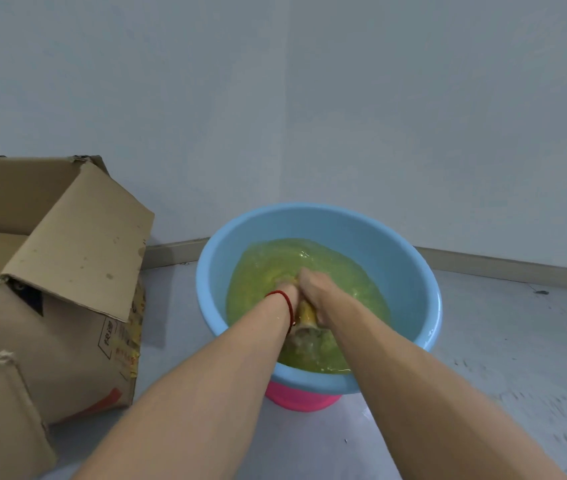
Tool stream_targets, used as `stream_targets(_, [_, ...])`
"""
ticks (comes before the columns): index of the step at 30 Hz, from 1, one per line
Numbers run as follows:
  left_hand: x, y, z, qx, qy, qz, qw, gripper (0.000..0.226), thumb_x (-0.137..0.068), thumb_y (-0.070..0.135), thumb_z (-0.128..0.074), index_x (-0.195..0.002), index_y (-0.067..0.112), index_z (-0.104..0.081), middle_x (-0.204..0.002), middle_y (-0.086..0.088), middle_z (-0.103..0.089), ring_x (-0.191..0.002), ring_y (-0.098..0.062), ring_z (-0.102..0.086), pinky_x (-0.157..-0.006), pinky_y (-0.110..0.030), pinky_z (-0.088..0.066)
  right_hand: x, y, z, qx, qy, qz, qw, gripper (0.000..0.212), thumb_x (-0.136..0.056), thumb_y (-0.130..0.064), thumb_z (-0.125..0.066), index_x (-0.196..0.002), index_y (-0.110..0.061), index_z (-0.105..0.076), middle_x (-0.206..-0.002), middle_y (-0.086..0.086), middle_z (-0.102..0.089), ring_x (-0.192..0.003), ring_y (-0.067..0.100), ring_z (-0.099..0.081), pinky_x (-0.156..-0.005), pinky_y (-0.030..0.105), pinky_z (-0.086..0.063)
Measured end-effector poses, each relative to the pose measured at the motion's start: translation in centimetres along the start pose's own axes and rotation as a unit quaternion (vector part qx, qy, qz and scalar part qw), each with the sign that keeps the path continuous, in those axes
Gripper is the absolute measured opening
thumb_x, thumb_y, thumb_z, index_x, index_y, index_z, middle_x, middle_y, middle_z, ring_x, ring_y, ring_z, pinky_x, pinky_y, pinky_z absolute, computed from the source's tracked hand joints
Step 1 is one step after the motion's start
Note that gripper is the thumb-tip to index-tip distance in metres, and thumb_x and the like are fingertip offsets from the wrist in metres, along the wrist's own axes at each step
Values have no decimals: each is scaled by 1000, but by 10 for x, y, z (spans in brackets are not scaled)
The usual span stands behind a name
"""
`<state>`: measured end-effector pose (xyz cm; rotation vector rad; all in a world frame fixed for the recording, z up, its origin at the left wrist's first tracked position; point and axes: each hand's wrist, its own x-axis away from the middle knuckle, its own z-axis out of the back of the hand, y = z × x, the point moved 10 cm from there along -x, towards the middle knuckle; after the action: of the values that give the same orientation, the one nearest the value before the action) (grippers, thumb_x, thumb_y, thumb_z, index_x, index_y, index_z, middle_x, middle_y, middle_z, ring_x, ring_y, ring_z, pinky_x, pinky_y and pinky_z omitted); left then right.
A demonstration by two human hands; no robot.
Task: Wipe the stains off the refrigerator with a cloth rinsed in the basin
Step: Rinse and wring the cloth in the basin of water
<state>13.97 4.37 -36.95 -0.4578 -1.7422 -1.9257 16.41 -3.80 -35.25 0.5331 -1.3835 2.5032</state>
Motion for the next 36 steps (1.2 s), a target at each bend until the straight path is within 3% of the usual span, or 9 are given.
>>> stream_targets(5, [2, -17, 6, -68, -14, 52, 996, 35, -101, 27, -46, -73, 10, -58, -67, -10, -59, -59, -23, -58, -54, -27, -45, 13, -21, 26, 231, 74, 95, 966, 49, -102, -47, -46, -110, -3, -68, -114, 20, -70, -105, 41, -66, -86, 38, -52])
stream_targets(10, [9, 11, 15, -175, 52, -6, 983, 29, -101, 29, -55, -112, 3, -62, -98, -21, -67, -65, -31, -62, -44, -32, -46, 13, -22, 55, 400, 150, 141, 893, 49, -109, -48, -31, -127, -12, -59, -131, 19, -61, -120, 40, -59, -87, 45, -44])
stream_targets(14, [10, 2, 27, -291, 76, 13, 954, 49, -101, 28, -44, -143, 2, -50, -138, -20, -54, -98, -35, -60, -83, -39, -53, -1, 23, 57, 403, 100, -1, 910, 52, -108, -45, -25, -154, -23, -33, -161, 17, -24, -147, 44, -24, -113, 67, -29])
stream_targets(16, [15, -11, 17, -228, 25, 41, 972, 46, -105, 28, -33, -137, 1, -53, -128, -18, -60, -92, -30, -62, -85, -38, -54, -2, 36, 41, 365, 44, -54, 928, 54, -108, -37, -23, -160, -20, -29, -167, 23, -16, -151, 49, -18, -121, 67, -21])
stream_targets(19, [13, -16, 8, -72, 24, 51, 996, 40, -101, 24, -35, -118, 0, -63, -99, -18, -67, -84, -28, -65, -98, -41, -53, 2, 21, 10, 163, -32, -25, 986, 49, -109, -22, -30, -147, 1, -49, -153, 27, -47, -143, 44, -44, -120, 53, -36])
stream_targets(23, [13, -7, 1, 46, 16, 35, 998, 37, -106, 24, -36, -73, 11, -48, -70, -7, -46, -65, -19, -50, -71, -27, -46, 7, 2, 13, -14, 28, -8, 999, 51, -97, -43, -48, -115, 0, -67, -114, 21, -71, -105, 40, -69, -97, 50, -58])
stream_targets(28, [8, 14, 27, 17, 101, -12, 995, 39, -100, 38, -54, -122, 7, -65, -113, -20, -71, -88, -34, -71, -55, -39, -60, 19, -23, 52, 137, 133, 80, 978, 52, -100, -47, -48, -117, -3, -67, -121, 24, -68, -110, 43, -64, -92, 42, -53])
stream_targets(31, [28, 64, 35, -57, 128, -133, 981, 38, -94, 45, -60, -114, 14, -69, -113, -16, -72, -94, -35, -72, -52, -32, -56, 16, -32, 83, 214, 152, 93, 961, 53, -103, -52, -42, -126, -10, -64, -128, 19, -66, -118, 41, -61, -94, 44, -48])
stream_targets(36, [67, 139, 14, -11, -30, -259, 965, 17, -100, 34, -61, -99, 18, -61, -85, -7, -62, -58, -19, -58, -40, -19, -43, 21, -64, 119, 286, 75, 142, 945, 64, -106, -59, -20, -152, -25, -48, -158, 14, -46, -149, 38, -35, -121, 52, -29])
